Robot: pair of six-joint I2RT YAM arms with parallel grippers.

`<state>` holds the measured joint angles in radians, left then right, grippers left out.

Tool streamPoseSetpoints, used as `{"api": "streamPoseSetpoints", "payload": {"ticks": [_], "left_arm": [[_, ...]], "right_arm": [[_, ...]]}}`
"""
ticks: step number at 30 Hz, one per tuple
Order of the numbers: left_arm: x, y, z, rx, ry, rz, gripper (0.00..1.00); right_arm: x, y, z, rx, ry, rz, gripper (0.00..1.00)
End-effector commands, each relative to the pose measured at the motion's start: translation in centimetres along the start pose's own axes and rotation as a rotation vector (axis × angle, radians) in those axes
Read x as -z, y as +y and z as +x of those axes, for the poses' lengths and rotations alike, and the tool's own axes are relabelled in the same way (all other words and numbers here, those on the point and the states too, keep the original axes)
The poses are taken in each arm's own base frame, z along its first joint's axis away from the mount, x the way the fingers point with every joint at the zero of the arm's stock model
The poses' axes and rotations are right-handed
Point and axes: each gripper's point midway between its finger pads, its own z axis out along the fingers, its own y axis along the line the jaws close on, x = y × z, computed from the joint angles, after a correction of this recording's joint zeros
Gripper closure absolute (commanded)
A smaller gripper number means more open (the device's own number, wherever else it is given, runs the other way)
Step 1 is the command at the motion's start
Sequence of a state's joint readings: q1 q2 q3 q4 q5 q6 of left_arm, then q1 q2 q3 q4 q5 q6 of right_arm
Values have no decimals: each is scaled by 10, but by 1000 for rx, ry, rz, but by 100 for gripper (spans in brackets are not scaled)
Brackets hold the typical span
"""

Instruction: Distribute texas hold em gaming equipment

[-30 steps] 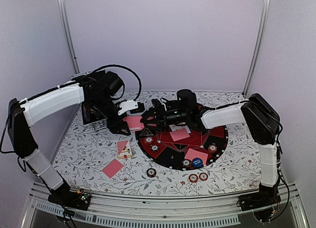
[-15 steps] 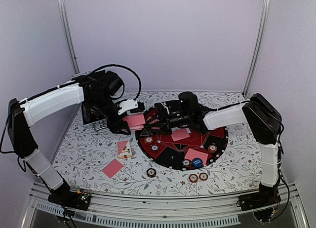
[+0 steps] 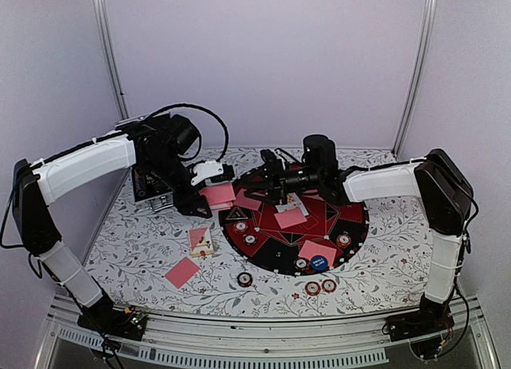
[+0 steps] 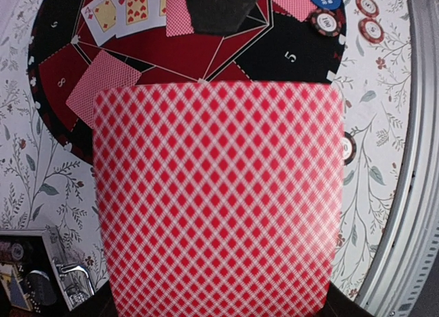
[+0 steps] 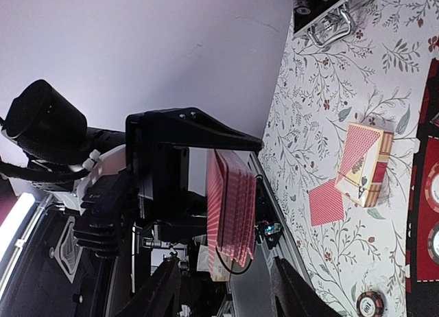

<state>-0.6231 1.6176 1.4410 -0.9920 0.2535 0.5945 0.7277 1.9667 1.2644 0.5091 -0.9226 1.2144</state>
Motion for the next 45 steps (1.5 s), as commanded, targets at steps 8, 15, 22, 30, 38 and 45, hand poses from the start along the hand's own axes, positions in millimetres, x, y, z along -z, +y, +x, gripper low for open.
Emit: {"api": "streamPoseSetpoints", "payload": {"ticks": [8,15,22,30,38,45], "left_arm": [[10,6,-11,-10,-48,-22,100],[11,6,-12,-12,-51,-23,100],[8,6,-8,-8,-38,-25,100],[6,8,-6,-9,-31,-34,100],[4,7,-3,-7,-22,-34,100],[3,7,2,-8,-8,-45,100]], "right_arm": [[-25,16,5,31,70,-67,57],[-33,16,6,24,88,-79,67],[-35,20,7,25,94,-97,79],[-41,13,12,-2,121,-107,82],[-42,15,12,-3,128,-113,92],[-14,11,3,-7,79,-92,100]]}}
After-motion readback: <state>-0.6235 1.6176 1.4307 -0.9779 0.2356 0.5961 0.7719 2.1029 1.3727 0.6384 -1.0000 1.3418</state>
